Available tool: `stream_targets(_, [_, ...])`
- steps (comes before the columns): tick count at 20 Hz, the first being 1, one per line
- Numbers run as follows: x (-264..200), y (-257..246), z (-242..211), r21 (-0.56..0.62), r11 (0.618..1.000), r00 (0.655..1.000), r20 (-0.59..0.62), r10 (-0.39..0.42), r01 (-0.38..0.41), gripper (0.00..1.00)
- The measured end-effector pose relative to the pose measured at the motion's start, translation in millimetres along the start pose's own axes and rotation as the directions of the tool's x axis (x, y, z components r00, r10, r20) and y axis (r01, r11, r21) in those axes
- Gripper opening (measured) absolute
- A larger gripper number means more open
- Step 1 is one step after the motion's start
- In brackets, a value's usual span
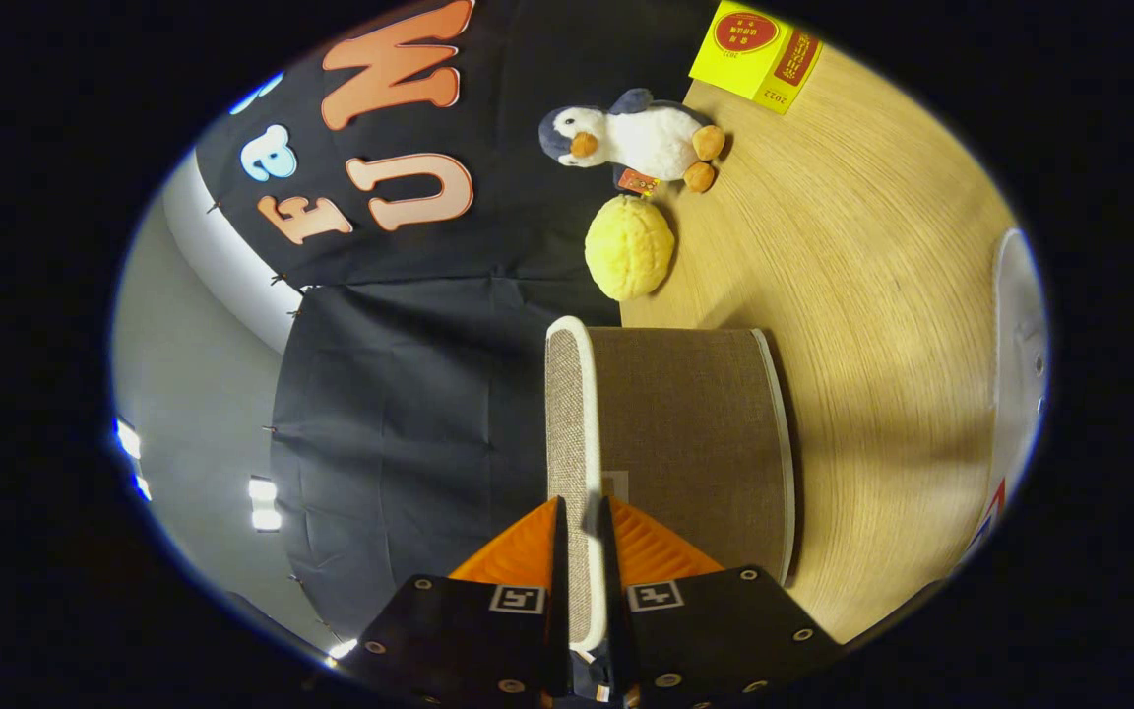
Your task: Open the storage box then place both shoes into the box .Put the left shoe in first, then the right shoe, with the right side of both shoes facing outward in a uniform manner.
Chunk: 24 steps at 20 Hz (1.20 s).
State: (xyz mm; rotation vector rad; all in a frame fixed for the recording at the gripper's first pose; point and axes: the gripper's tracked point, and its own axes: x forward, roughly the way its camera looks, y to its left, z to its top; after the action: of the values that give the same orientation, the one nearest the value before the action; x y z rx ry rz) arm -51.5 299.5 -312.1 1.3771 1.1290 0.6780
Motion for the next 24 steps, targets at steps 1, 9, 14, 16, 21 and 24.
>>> stream_targets(1, [2, 0, 0, -0.005, 1.0, 1.0, 0.003, 0.0, 0.0, 0.11])
stream_targets(9, [18, -33, 8, 0.201, 0.978, 0.996, 0.075, 0.046, -0.06, 0.25])
stream_targets(14, [31, -52, -4, 0.126, 0.992, 0.997, 0.072, 0.005, -0.014, 0.34])
stream_targets(16, [32, -57, -11, 0.101, 0.995, 0.998, 0.054, -0.017, 0.012, 0.44])
stream_targets(21, [36, -32, -9, 0.082, 0.994, 0.994, 0.086, 0.069, -0.077, 0.75])
stream_targets(24, [43, -30, -15, 0.049, 0.996, 0.994, 0.082, 0.072, -0.076, 0.79])
